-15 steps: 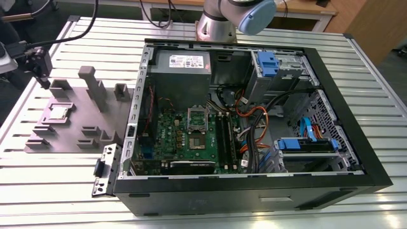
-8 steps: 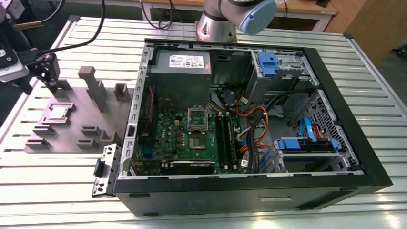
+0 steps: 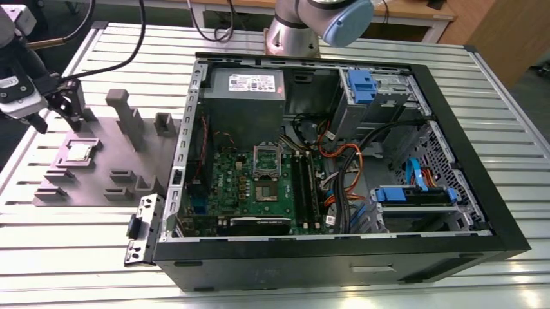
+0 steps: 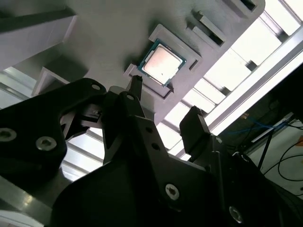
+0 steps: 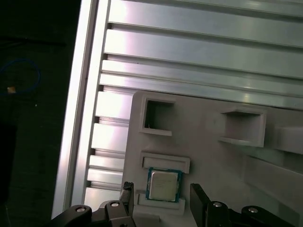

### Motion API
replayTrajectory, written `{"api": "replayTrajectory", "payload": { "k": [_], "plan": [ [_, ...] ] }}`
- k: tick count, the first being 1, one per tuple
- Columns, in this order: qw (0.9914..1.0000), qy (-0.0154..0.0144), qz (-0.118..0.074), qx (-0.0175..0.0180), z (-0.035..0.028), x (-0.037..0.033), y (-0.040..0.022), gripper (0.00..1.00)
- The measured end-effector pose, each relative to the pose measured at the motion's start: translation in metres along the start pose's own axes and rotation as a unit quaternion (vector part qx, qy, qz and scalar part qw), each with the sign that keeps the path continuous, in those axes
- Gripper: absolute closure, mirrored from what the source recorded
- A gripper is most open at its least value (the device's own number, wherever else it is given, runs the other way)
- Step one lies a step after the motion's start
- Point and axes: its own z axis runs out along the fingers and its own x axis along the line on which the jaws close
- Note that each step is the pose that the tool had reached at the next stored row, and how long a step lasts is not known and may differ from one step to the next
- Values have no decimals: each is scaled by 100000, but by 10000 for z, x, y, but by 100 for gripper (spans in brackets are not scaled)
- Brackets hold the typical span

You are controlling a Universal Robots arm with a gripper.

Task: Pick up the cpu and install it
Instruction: 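Pick up the cpu and move it towards the insertion slot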

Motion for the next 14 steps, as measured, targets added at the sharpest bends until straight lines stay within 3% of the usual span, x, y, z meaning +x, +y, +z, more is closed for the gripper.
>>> {"api": "replayTrajectory", "payload": {
  "k": [10, 14],
  "plan": [
    [100000, -11, 261, 5, 182, 2, -10, 41],
    [100000, -5, 269, 9, 194, 2, -11, 41]
  ]
}}
